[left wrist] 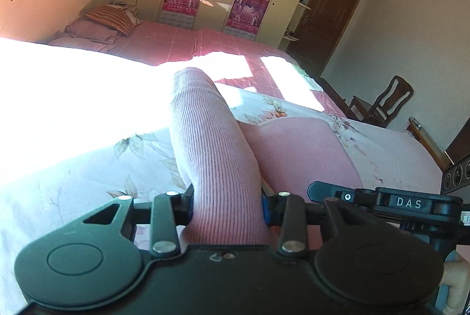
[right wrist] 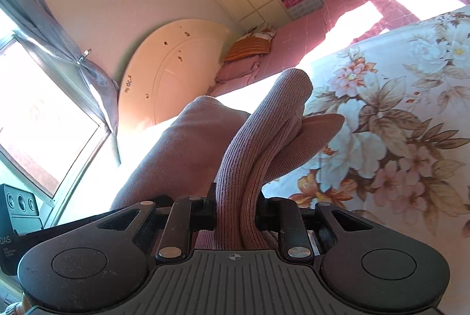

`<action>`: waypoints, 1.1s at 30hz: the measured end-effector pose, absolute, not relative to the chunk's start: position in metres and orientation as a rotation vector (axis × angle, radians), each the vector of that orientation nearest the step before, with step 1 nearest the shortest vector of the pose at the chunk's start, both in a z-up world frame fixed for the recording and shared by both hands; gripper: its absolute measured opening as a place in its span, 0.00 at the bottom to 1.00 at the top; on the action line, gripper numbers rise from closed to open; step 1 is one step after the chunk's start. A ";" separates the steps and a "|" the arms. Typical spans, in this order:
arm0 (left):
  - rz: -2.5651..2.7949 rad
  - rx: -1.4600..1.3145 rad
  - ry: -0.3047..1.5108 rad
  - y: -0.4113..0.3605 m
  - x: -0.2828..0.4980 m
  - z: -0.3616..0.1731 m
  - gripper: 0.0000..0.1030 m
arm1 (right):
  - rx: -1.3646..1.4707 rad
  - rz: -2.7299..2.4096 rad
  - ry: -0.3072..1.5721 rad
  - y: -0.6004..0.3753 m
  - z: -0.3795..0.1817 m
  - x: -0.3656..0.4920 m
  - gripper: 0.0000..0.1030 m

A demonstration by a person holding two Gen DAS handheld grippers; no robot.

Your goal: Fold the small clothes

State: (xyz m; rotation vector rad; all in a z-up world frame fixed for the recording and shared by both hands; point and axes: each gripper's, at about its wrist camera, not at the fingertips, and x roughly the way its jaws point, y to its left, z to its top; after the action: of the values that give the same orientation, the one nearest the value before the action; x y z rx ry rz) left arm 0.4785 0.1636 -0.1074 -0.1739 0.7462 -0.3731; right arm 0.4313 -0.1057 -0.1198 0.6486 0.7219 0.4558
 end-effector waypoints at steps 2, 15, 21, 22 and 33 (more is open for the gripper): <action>-0.376 -0.167 0.739 0.179 0.491 -0.114 0.35 | 0.634 0.446 0.735 -0.086 -0.127 0.444 0.20; -0.260 -0.222 0.778 0.220 0.514 -0.197 0.77 | 0.555 0.223 0.822 -0.070 -0.191 0.473 0.21; -0.274 -0.179 0.696 0.226 0.491 -0.167 0.71 | 0.463 0.190 0.759 -0.067 -0.153 0.458 0.21; -0.282 -0.162 0.674 0.226 0.487 -0.162 0.71 | 0.475 0.212 0.752 -0.069 -0.146 0.451 0.21; -0.346 0.010 0.717 0.182 0.506 -0.184 0.70 | 0.328 0.242 0.870 -0.047 -0.168 0.390 0.21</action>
State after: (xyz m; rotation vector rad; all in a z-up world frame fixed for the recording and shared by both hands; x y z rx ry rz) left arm 0.5056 0.1817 -0.1839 0.0096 0.7170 -0.3463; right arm 0.3904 -0.0473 -0.1681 0.3283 0.8701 0.2419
